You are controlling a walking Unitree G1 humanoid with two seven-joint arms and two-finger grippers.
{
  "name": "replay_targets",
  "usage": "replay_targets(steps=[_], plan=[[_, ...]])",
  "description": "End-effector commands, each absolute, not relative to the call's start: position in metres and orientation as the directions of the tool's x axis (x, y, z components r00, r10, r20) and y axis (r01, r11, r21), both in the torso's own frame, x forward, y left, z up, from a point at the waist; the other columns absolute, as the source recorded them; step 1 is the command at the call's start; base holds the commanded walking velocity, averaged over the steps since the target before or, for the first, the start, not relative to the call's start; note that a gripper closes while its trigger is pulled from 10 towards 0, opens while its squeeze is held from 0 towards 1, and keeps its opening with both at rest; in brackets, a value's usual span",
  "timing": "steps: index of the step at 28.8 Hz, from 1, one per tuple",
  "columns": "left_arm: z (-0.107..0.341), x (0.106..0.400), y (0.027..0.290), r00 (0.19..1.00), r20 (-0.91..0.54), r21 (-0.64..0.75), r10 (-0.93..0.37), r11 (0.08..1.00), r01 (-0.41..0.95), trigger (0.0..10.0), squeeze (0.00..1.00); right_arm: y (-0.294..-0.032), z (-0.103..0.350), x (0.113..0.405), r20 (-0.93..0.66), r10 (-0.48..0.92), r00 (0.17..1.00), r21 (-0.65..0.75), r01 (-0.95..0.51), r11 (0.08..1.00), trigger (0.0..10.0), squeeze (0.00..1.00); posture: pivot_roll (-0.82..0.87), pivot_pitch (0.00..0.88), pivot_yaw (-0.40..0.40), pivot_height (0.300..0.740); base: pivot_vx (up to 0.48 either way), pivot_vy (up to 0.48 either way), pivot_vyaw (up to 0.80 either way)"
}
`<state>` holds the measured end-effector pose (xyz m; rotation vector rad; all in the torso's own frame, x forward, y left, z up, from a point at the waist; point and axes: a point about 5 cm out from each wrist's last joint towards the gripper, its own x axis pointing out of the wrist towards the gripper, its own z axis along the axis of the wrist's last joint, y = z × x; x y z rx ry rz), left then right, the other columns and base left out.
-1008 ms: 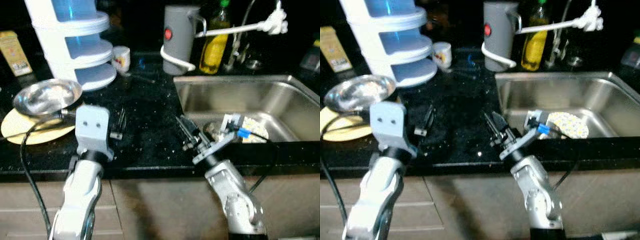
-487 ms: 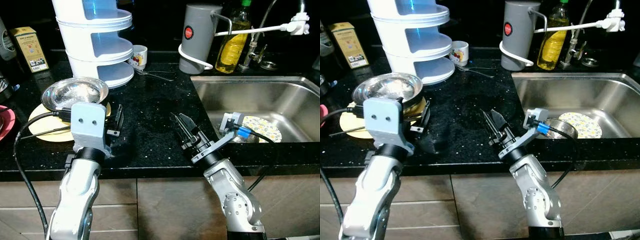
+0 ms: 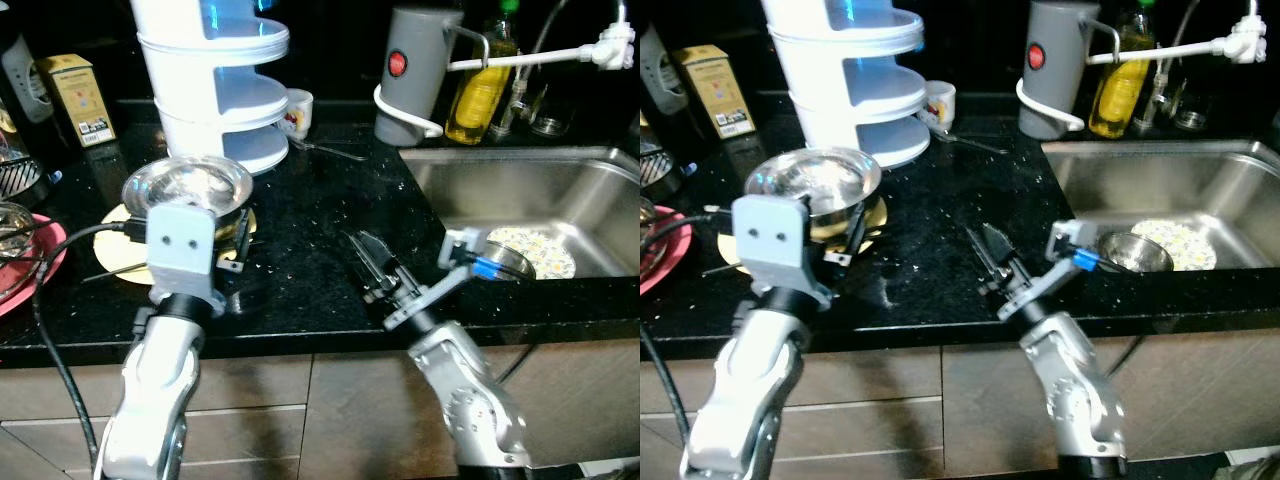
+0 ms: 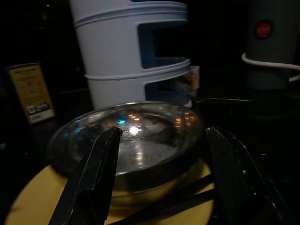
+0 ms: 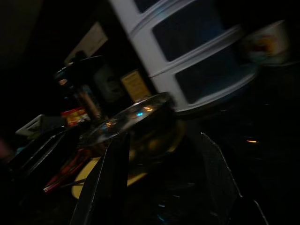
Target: Kitchen organization
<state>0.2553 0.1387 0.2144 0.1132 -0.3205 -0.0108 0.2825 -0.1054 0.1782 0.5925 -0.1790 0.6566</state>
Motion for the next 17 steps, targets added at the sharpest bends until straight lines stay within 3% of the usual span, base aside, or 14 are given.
replay_targets(steps=[1,8,17], plan=[[0.2104,0.2555,0.1366,0.955,0.295,0.111,-0.041,0.994,0.009,10.0,0.00,-0.1075,0.1770,0.2826,0.326,0.520,0.790,0.457,-0.613,0.645,10.0,0.00,-0.04,0.000,-0.049,0.740,0.000,0.000,0.00],[0.2058,0.2554,0.1346,0.961,0.267,0.114,-0.065,0.993,0.036,10.0,0.00,-0.1072,0.1771,0.2824,0.324,0.523,0.788,0.455,-0.615,0.644,10.0,0.00,-0.05,0.000,-0.050,0.740,0.000,0.000,0.00],[0.2074,0.2579,0.1389,0.961,0.272,0.111,-0.043,0.994,0.013,10.0,0.00,-0.1072,0.1774,0.2825,0.323,0.525,0.787,0.452,-0.616,0.645,10.0,0.00,-0.05,0.000,-0.051,0.740,0.000,-0.377,0.00]])
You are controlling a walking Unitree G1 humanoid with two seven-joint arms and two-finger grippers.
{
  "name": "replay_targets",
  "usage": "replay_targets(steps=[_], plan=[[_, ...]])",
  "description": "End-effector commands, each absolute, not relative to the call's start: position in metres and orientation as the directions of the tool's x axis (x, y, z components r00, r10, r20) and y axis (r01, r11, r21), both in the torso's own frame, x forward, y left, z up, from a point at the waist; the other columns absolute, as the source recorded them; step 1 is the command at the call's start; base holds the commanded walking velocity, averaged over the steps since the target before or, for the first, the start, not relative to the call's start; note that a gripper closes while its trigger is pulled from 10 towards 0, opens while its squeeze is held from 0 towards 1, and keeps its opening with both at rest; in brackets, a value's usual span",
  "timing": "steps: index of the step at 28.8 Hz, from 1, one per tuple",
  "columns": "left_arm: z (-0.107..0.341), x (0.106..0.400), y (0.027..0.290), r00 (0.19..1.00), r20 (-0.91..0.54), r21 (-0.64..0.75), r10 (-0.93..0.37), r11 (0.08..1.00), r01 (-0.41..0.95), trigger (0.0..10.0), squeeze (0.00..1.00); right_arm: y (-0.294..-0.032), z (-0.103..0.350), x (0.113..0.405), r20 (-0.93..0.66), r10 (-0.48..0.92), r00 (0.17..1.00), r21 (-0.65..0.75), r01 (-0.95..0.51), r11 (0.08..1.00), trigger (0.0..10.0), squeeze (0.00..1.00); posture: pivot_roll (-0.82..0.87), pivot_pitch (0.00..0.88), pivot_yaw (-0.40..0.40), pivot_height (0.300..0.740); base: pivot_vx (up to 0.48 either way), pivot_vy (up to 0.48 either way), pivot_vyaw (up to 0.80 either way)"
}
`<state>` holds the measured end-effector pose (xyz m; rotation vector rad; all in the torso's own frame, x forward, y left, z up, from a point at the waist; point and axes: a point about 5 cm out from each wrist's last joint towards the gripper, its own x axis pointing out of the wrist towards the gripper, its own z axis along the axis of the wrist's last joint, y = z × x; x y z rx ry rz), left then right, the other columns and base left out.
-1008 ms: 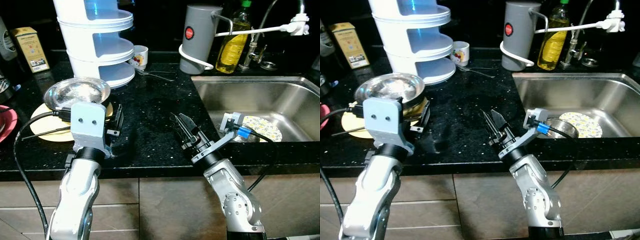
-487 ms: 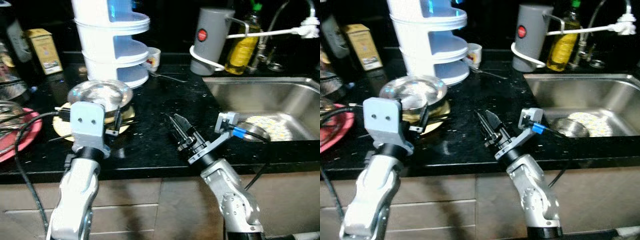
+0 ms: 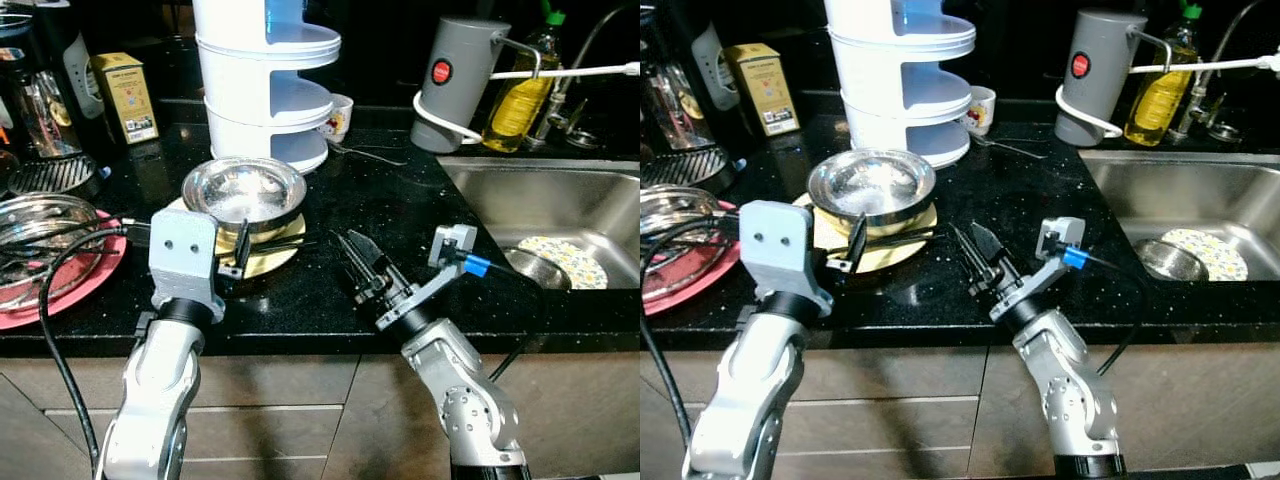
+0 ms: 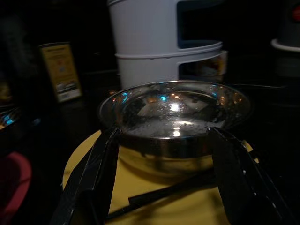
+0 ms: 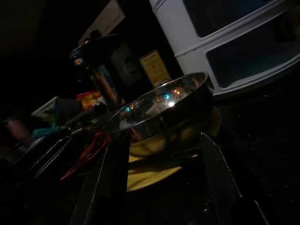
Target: Kitchen organization
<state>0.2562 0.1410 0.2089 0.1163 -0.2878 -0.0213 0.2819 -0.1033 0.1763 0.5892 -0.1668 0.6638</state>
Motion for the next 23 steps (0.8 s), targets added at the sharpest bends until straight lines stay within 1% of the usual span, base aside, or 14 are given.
replay_targets(steps=[1,7,10,13,17,20,21,22,23], plan=[[0.209,0.259,0.141,0.960,0.278,0.117,-0.035,0.993,0.003,10.0,0.00,-0.107,0.177,0.283,0.323,0.526,0.787,0.452,-0.616,0.645,10.0,0.00,-0.05,0.000,-0.051,0.740,0.000,0.000,0.00],[0.217,0.263,0.151,0.952,0.306,0.141,-0.020,0.990,-0.024,10.0,0.00,-0.107,0.178,0.283,0.321,0.529,0.786,0.447,-0.618,0.647,10.0,0.00,-0.05,0.000,-0.052,0.740,0.000,0.000,0.00],[0.226,0.269,0.160,0.942,0.336,0.168,-0.014,0.985,-0.045,10.0,0.00,-0.107,0.178,0.283,0.320,0.528,0.786,0.444,-0.617,0.650,10.0,0.00,-0.04,0.000,-0.054,0.740,0.000,0.000,0.00],[0.228,0.270,0.162,0.940,0.340,0.175,-0.014,0.983,-0.049,10.0,0.00,-0.107,0.178,0.283,0.320,0.528,0.787,0.444,-0.617,0.650,10.0,0.00,-0.04,0.000,-0.054,0.740,0.000,0.000,0.00],[0.236,0.282,0.174,0.936,0.350,0.235,-0.041,0.971,-0.045,10.0,0.00,-0.107,0.178,0.284,0.319,0.528,0.787,0.442,-0.617,0.652,10.0,0.00,-0.05,0.000,-0.052,0.740,0.000,0.000,0.00],[0.239,0.290,0.177,0.939,0.329,0.307,-0.098,0.952,-0.008,10.0,0.00,-0.108,0.178,0.284,0.318,0.526,0.789,0.439,-0.614,0.656,10.0,0.00,-0.05,0.000,-0.052,0.740,0.000,0.000,0.00],[0.242,0.300,0.179,0.940,0.291,0.440,-0.178,0.897,0.034,10.0,0.00,-0.110,0.178,0.284,0.315,0.524,0.791,0.432,-0.611,0.663,10.0,0.00,-0.05,0.000,-0.051,0.740,0.000,0.000,0.00],[0.242,0.300,0.179,0.940,0.291,0.440,-0.178,0.897,0.034,10.0,0.00,-0.110,0.178,0.284,0.315,0.524,0.791,0.432,-0.611,0.663,10.0,0.00,-0.05,0.000,-0.051,0.740,0.000,0.000,0.00],[0.244,0.306,0.181,0.940,0.259,0.518,-0.224,0.853,0.061,10.0,0.00,-0.111,0.179,0.285,0.313,0.524,0.793,0.427,-0.610,0.668,10.0,0.00,-0.05,0.000,-0.050,0.740,0.000,0.000,0.00]])
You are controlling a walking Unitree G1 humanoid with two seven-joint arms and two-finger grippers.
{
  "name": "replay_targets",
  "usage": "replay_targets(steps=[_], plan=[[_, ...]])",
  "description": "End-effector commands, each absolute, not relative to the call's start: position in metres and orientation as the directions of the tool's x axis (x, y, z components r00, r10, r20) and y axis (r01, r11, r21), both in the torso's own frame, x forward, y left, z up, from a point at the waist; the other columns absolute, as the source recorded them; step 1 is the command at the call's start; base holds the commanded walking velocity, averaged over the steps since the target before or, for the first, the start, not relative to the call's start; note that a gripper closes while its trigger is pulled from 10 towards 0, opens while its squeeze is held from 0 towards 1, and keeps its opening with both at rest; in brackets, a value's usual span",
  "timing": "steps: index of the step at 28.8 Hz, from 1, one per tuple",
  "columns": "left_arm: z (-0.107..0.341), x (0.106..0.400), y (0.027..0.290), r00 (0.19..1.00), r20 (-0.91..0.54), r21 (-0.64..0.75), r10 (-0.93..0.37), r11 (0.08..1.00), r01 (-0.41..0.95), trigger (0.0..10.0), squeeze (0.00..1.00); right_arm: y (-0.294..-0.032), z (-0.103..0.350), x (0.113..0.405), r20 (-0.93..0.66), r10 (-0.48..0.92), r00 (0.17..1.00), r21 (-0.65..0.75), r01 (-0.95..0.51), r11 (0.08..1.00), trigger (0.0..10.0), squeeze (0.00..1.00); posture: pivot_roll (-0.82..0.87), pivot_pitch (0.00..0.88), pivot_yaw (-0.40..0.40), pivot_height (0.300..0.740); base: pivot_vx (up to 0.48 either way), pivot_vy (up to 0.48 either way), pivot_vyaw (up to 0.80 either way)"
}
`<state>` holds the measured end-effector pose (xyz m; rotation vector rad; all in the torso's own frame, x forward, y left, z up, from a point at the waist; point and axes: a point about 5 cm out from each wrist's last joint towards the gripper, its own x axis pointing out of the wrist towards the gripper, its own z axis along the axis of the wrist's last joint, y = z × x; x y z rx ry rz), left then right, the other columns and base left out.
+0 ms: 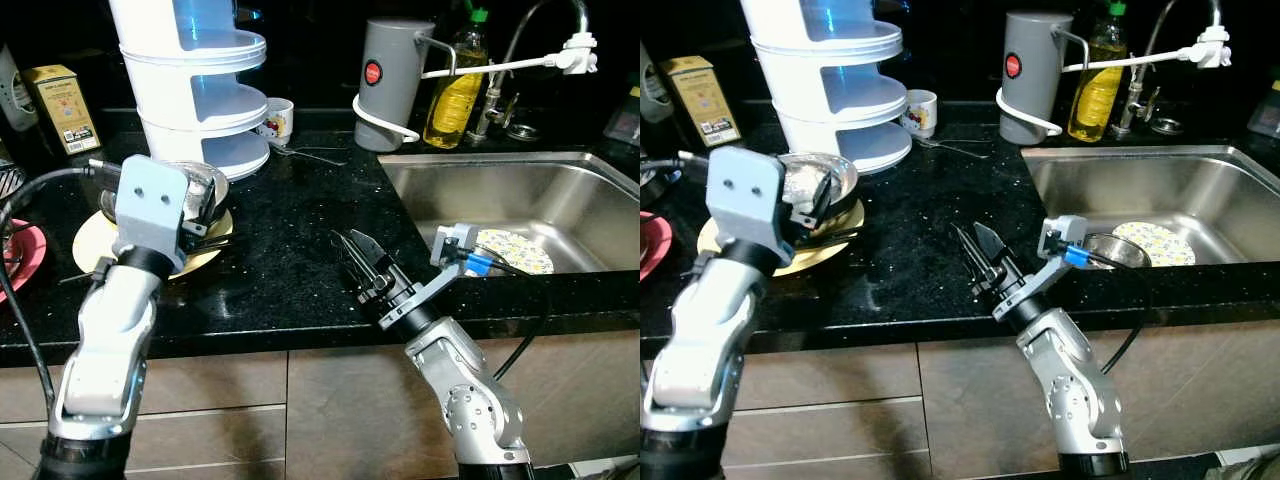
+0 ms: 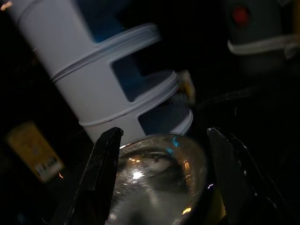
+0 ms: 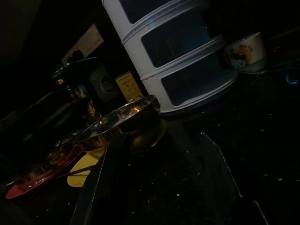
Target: Kitchen organization
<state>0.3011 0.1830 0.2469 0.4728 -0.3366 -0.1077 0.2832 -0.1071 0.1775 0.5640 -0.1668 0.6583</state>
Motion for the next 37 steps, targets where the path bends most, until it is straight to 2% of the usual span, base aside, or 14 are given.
replay_targets(steps=[1,2,4,8,10,13,18,20,24,31,37], plan=[[0.246,0.308,0.182,0.938,0.244,0.565,-0.244,0.822,0.067,10.0,0.00,-0.112,0.179,0.285,0.313,0.522,0.793,0.425,-0.609,0.670,10.0,0.00,-0.05,0.000,-0.049,0.740,0.000,0.000,0.00],[0.246,0.308,0.182,0.938,0.244,0.565,-0.244,0.822,0.067,10.0,0.00,-0.112,0.179,0.285,0.313,0.522,0.793,0.425,-0.609,0.670,10.0,0.00,-0.05,0.000,-0.049,0.740,0.000,0.000,0.00],[0.252,0.315,0.183,0.928,0.203,0.632,-0.312,0.766,0.119,10.0,0.00,-0.113,0.180,0.285,0.313,0.519,0.795,0.419,-0.606,0.676,10.0,0.00,-0.06,0.000,-0.047,0.740,0.000,0.000,0.00],[0.255,0.316,0.180,0.911,0.165,0.653,-0.377,0.735,0.185,10.0,0.00,-0.114,0.180,0.285,0.305,0.523,0.796,0.408,-0.606,0.683,10.0,0.00,-0.06,0.000,-0.047,0.740,0.000,0.000,0.00],[0.263,0.318,0.178,0.876,0.063,0.701,-0.478,0.646,0.302,10.0,0.00,-0.114,0.179,0.284,0.294,0.537,0.791,0.392,-0.612,0.687,10.0,0.00,-0.07,0.000,-0.043,0.740,0.000,0.000,0.00],[0.266,0.318,0.180,0.863,-0.021,0.724,-0.505,0.588,0.361,10.0,0.00,-0.114,0.178,0.283,0.288,0.543,0.789,0.380,-0.615,0.691,10.0,0.00,-0.07,0.000,-0.043,0.740,0.000,0.000,0.00],[0.259,0.318,0.188,0.849,-0.167,0.724,-0.501,0.523,0.451,10.0,0.00,-0.114,0.178,0.283,0.286,0.544,0.789,0.376,-0.614,0.694,10.0,0.00,-0.07,0.000,-0.040,0.740,0.000,0.000,0.00],[0.254,0.314,0.196,0.841,-0.276,0.724,-0.465,0.475,0.500,10.0,0.00,-0.114,0.178,0.284,0.286,0.544,0.789,0.374,-0.615,0.695,10.0,0.00,-0.06,0.000,-0.040,0.740,0.000,0.000,0.00],[0.251,0.310,0.203,0.827,-0.357,0.721,-0.434,0.435,0.540,10.0,0.00,-0.113,0.178,0.284,0.285,0.547,0.787,0.371,-0.616,0.694,10.0,0.00,-0.06,0.000,-0.042,0.740,0.000,0.000,0.00],[0.259,0.303,0.211,0.812,-0.410,0.719,-0.416,0.400,0.568,10.0,0.00,-0.116,0.178,0.285,0.284,0.544,0.789,0.367,-0.614,0.699,10.0,0.00,-0.06,0.000,-0.044,0.740,0.000,0.000,0.00],[0.263,0.297,0.232,0.809,-0.495,0.728,-0.316,0.358,0.585,10.0,0.00,-0.117,0.178,0.286,0.280,0.544,0.791,0.365,-0.612,0.701,10.0,0.00,-0.06,0.000,-0.044,0.740,0.000,0.000,0.00]])
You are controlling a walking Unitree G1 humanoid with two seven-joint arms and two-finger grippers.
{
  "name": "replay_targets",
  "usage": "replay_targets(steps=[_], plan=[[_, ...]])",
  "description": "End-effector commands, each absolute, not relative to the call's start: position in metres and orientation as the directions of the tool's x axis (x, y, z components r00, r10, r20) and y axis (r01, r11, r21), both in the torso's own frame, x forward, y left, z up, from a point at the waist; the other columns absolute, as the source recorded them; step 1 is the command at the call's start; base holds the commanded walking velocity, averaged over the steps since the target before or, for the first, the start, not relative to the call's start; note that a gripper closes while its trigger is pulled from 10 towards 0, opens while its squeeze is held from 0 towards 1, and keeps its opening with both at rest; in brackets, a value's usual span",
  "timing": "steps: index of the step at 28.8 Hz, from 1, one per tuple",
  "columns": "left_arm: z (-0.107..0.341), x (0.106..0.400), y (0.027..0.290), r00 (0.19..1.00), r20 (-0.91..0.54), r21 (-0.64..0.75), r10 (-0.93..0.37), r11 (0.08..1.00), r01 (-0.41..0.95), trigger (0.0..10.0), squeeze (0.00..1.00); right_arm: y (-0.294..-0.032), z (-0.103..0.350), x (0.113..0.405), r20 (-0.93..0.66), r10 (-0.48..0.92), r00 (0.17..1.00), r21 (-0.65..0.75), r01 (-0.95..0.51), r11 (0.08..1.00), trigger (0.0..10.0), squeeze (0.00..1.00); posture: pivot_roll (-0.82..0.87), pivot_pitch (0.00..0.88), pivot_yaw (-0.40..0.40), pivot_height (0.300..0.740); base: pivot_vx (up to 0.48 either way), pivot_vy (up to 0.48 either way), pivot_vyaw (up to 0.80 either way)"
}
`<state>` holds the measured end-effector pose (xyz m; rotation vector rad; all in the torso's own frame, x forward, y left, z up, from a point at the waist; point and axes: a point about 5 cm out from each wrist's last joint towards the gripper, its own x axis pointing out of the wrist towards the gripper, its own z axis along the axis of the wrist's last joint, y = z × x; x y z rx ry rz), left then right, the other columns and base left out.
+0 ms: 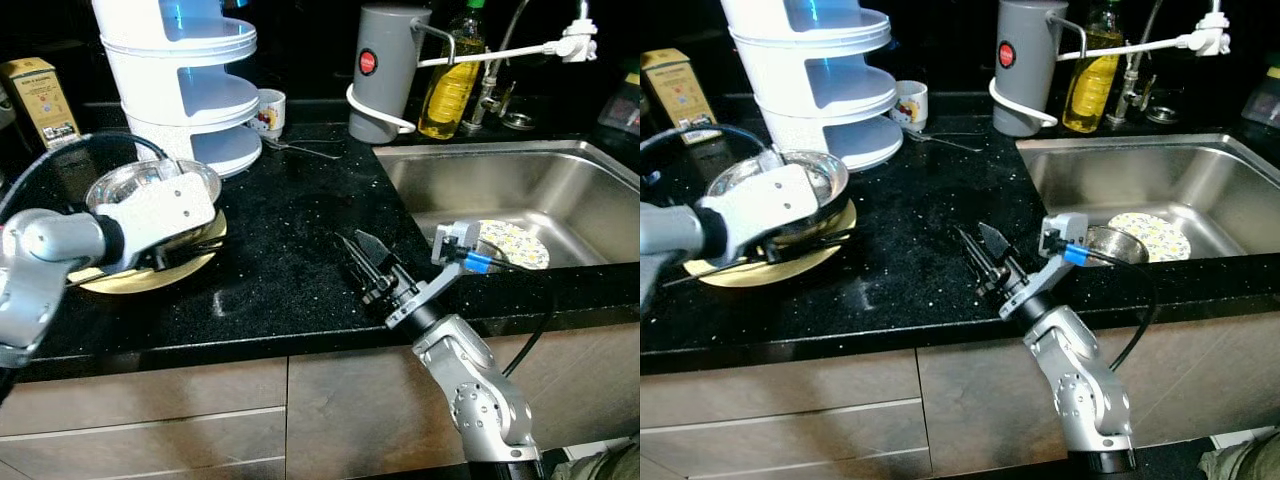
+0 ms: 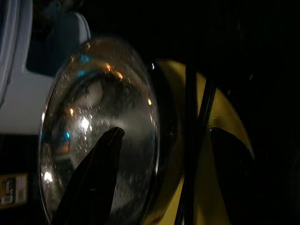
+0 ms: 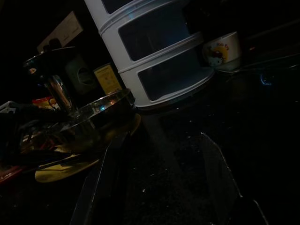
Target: Kitchen organization
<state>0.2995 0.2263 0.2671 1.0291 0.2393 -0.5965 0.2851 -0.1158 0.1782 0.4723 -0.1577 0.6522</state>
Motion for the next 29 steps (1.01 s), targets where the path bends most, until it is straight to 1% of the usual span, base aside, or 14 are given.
replay_targets(steps=[1,5,8,13,14,19,24,26,29], plan=[[0.261,0.297,0.236,0.804,-0.514,0.723,-0.298,0.355,0.593,10.0,0.00,-0.117,0.178,0.286,0.280,0.545,0.790,0.365,-0.613,0.701,10.0,0.00,-0.06,0.000,-0.044,0.740,0.000,0.000,0.00],[0.252,0.297,0.245,0.793,-0.557,0.709,-0.247,0.355,0.609,10.0,0.00,-0.116,0.178,0.285,0.282,0.552,0.784,0.364,-0.620,0.695,10.0,0.00,-0.06,0.000,-0.042,0.740,0.000,0.000,0.00],[0.250,0.298,0.246,0.791,-0.562,0.706,-0.242,0.359,0.611,10.0,0.00,-0.114,0.179,0.282,0.286,0.578,0.765,0.352,-0.644,0.679,10.0,0.00,-0.06,0.000,-0.040,0.740,0.000,0.000,0.00],[0.248,0.301,0.247,0.793,-0.561,0.701,-0.238,0.372,0.608,10.0,0.00,-0.107,0.184,0.271,0.306,0.669,0.677,0.314,-0.736,0.600,10.0,0.00,-0.07,0.000,-0.039,0.740,0.000,0.000,0.00],[0.248,0.301,0.247,0.793,-0.561,0.701,-0.238,0.372,0.608,10.0,0.00,-0.107,0.184,0.271,0.306,0.669,0.677,0.314,-0.736,0.600,10.0,0.00,-0.07,0.000,-0.039,0.740,0.000,0.000,0.00],[0.250,0.305,0.248,0.804,-0.546,0.713,-0.237,0.373,0.594,10.0,0.00,-0.099,0.187,0.262,0.306,0.734,0.606,0.287,-0.794,0.536,10.0,0.00,-0.07,0.000,-0.037,0.740,0.000,0.000,0.00],[0.251,0.307,0.249,0.807,-0.543,0.717,-0.232,0.370,0.590,10.0,0.00,-0.095,0.187,0.258,0.297,0.762,0.575,0.275,-0.816,0.508,10.0,0.00,-0.07,0.000,-0.035,0.740,0.000,0.000,0.00],[0.248,0.310,0.249,0.795,-0.556,0.706,-0.242,0.367,0.606,10.0,0.00,-0.092,0.189,0.254,0.295,0.781,0.550,0.266,-0.833,0.486,10.0,0.00,-0.07,0.000,-0.037,0.740,0.000,0.000,0.00],[0.247,0.311,0.249,0.792,-0.559,0.703,-0.245,0.365,0.610,10.0,0.00,-0.091,0.190,0.254,0.296,0.785,0.545,0.265,-0.836,0.480,10.0,0.00,-0.07,0.000,-0.037,0.740,0.000,0.000,0.00]])
